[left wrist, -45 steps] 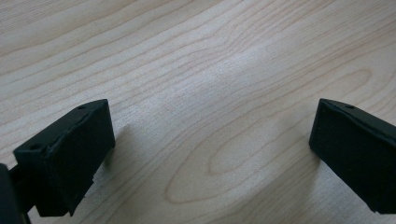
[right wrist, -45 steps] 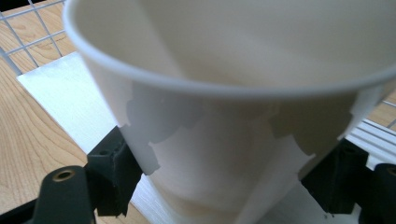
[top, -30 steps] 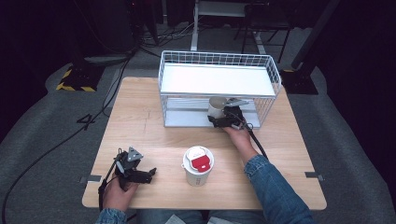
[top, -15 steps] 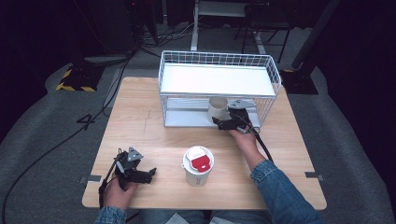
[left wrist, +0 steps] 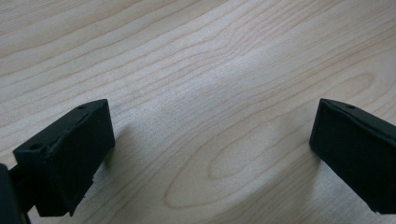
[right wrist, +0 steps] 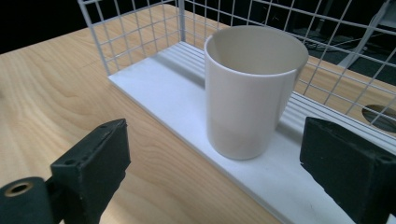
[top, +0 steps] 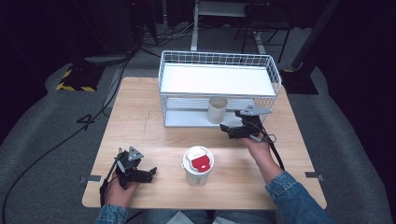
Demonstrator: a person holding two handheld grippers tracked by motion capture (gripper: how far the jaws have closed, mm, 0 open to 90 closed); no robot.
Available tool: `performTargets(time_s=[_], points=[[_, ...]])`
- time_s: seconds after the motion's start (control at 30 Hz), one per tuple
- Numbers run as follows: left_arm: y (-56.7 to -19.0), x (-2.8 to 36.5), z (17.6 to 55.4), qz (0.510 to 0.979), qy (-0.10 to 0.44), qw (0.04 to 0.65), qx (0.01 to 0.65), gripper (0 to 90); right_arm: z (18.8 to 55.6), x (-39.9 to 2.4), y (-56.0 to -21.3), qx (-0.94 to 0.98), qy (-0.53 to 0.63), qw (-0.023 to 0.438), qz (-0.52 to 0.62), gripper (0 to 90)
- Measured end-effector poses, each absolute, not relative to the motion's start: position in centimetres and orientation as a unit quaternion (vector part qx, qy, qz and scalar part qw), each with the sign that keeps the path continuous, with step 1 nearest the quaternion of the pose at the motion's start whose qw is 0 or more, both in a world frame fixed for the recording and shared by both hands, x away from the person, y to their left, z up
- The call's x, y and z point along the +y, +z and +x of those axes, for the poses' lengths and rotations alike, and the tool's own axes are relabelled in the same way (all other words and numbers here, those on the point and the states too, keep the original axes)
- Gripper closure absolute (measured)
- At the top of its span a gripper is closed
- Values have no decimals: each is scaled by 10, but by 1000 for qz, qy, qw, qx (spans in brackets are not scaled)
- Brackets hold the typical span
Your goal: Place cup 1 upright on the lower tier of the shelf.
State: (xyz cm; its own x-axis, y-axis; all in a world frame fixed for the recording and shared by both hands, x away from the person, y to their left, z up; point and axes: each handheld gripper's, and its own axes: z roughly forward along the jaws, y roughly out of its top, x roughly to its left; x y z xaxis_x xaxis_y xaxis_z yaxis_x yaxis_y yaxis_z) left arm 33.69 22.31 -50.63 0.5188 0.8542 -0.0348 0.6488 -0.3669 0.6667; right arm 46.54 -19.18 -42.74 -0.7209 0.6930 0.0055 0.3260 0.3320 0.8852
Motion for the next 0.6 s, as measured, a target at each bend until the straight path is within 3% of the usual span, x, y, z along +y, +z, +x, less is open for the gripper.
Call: performTargets(time_s=[0.6], points=[[-506,223,337,811,161,319,463,5,418,-217,-411,811,458,192,309,87]])
